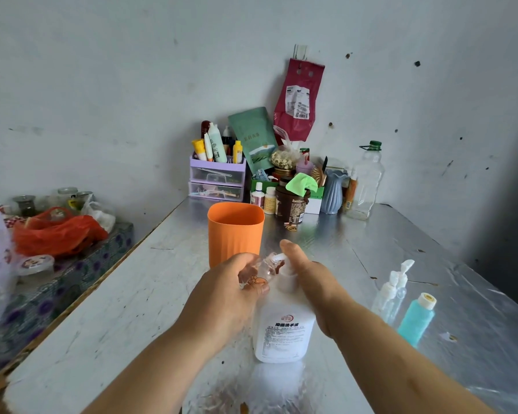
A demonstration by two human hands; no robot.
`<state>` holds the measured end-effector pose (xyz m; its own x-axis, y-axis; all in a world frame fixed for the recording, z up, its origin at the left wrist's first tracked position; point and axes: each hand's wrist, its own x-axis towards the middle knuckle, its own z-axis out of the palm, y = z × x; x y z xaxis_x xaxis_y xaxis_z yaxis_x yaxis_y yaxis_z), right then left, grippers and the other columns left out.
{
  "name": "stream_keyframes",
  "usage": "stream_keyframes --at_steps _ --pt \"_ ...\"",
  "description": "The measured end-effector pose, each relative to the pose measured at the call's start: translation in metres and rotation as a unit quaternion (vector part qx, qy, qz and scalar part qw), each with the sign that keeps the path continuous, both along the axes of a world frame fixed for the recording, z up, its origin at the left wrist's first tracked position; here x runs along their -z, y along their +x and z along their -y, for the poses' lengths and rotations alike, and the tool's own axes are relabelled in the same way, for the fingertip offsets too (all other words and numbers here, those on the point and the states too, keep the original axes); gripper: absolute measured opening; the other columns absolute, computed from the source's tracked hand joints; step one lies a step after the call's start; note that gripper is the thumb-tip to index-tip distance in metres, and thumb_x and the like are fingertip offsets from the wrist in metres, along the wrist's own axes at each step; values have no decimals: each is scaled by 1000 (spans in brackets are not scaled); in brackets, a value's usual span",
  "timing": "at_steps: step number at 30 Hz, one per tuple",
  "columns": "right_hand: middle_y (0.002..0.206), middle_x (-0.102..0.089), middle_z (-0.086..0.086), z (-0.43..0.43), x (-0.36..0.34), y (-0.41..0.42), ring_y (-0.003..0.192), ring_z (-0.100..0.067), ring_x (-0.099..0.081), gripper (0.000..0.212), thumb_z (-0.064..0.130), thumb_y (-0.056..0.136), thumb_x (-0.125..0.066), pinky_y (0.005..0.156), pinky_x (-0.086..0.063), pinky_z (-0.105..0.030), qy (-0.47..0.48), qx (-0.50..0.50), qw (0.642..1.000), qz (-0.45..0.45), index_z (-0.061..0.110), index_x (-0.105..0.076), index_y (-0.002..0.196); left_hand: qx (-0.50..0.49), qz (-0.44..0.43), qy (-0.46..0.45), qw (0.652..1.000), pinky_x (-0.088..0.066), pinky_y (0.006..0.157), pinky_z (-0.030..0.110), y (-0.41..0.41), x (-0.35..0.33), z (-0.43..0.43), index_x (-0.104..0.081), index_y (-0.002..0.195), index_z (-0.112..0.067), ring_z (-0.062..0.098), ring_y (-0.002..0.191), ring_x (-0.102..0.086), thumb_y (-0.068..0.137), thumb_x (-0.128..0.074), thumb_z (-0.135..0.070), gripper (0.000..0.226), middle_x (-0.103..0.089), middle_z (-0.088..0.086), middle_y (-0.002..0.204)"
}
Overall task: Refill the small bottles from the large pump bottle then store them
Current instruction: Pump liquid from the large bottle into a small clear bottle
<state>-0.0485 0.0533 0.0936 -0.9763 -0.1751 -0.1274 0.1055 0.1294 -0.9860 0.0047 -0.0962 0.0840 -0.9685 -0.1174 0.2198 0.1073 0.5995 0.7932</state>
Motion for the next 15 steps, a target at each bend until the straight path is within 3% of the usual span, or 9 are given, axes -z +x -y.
stream_keyframes --at_steps 5,9,13,15 --pt "75 -75 -4 -1 0 1 67 -17 -69 51 61 86 -51 62 -51 -25 -26 -5 1000 4 14 -72 87 0 -8 -7 1000 -52 90 34 1 -4 0 -58 118 -41 6 101 -62 88 -69 -33 33 -66 -17 112" --pt "85 -76 -10 -1 -1 -2 73 -22 -69 57 61 85 -52 71 -54 -29 -25 -8 1000 9 8 -72 94 5 -9 -8 1000 -52 88 30 1 -3 1 -57 117 -43 3 100 -61 89 -68 -34 31 -65 -18 111" --pt "70 -73 -6 -1 1 -5 64 -21 -68 47 57 88 -51 67 -52 -29 -26 -12 1000 -1 15 -69 77 4 -11 -6 1000 -52 88 30 1 -2 1 -57 117 -42 3 100 -61 89 -68 -33 31 -65 -18 112" --pt "70 -73 -6 -1 3 -7 67 -23 -68 48 58 87 -51 71 -53 -31 -13 -6 1000 -9 15 -68 79 2 -11 -6 1000 -52 87 29 1 -1 0 -57 116 -43 3 99 -61 89 -69 -33 31 -65 -18 111"
